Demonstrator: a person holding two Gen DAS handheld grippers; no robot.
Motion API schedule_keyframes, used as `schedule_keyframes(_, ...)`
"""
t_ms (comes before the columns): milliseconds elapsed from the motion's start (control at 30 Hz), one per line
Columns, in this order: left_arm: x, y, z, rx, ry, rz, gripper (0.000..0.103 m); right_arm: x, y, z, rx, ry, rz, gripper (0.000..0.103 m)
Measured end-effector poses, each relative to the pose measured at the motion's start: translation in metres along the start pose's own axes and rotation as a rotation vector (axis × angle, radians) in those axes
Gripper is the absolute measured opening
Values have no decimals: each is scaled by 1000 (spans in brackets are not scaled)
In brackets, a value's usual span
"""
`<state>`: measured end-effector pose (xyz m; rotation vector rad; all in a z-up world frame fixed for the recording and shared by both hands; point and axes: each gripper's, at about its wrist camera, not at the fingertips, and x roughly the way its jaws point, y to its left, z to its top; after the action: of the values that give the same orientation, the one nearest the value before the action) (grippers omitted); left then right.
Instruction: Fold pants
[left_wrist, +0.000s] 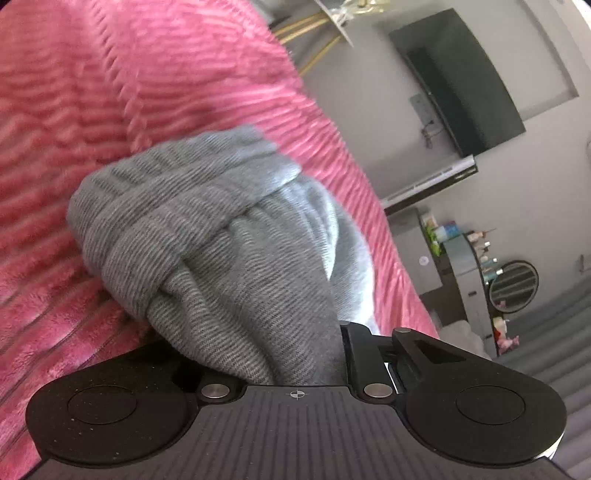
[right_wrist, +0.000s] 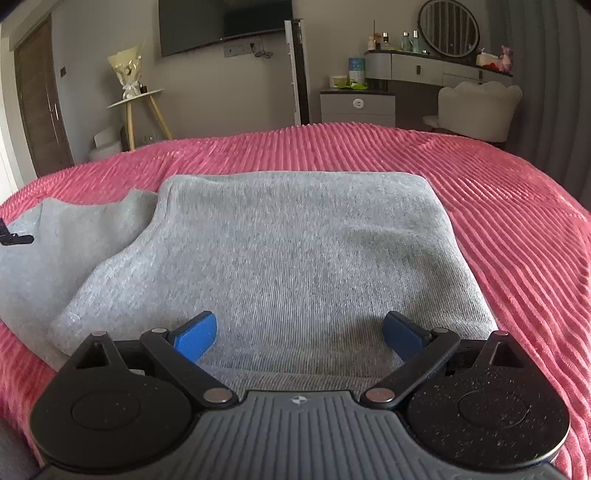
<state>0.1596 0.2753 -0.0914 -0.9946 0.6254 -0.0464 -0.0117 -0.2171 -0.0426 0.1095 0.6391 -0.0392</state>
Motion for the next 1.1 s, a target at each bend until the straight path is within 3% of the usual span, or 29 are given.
schedule_keyframes(167, -23, -39, -3, 104, -70, 7, 15, -8, -14, 4, 107, -24, 53, 97)
schedule_keyframes(267, -37, -92, -21, 320, -143, 70, 15, -18, -31, 7, 210, -62, 65, 97)
schedule_keyframes(400, -54, -178, -74, 606, -179, 2, 15, -38, -58, 12, 335, -142, 13, 97)
schedule_keyframes(567, -35, -271, -201, 943, -83, -61, 17, -69, -89, 16, 447, -269, -57, 97)
schedule_keyframes(667, 8, -290, -291, 1087, 41, 22, 20, -78, -106, 14, 510, -293, -87, 97)
schedule_keyframes(700, 24, -288, -322, 1155, 89, 61, 25, -79, -111, 12, 523, -291, -88, 97)
schedule_keyframes(733, 40, -284, -354, 1250, 149, 94, 42, -79, -115, 10, 529, -288, -92, 97)
schedule_keyframes(767, 55, -272, -385, 1367, 199, 139, 51, -79, -117, 8, 537, -285, -104, 97)
schedule_keyframes(833, 46, -257, -425, 1605, 23, 147, 52, -75, -126, 4, 583, -273, -98, 97)
schedule_keyframes(900, 33, -256, -448, 1810, -70, 174, 54, -71, -134, 1, 640, -258, -86, 97)
schedule_keyframes(967, 19, -262, -440, 1776, -39, 131, 61, -66, -139, -1, 679, -248, -62, 97)
schedule_keyframes(1067, -1, -264, -407, 1604, 153, 7, 80, -58, -139, -1, 693, -229, -47, 97)
schedule_keyframes(1100, -9, -264, -396, 1559, 189, -25, 80, -58, -138, 0, 695, -225, -36, 97)
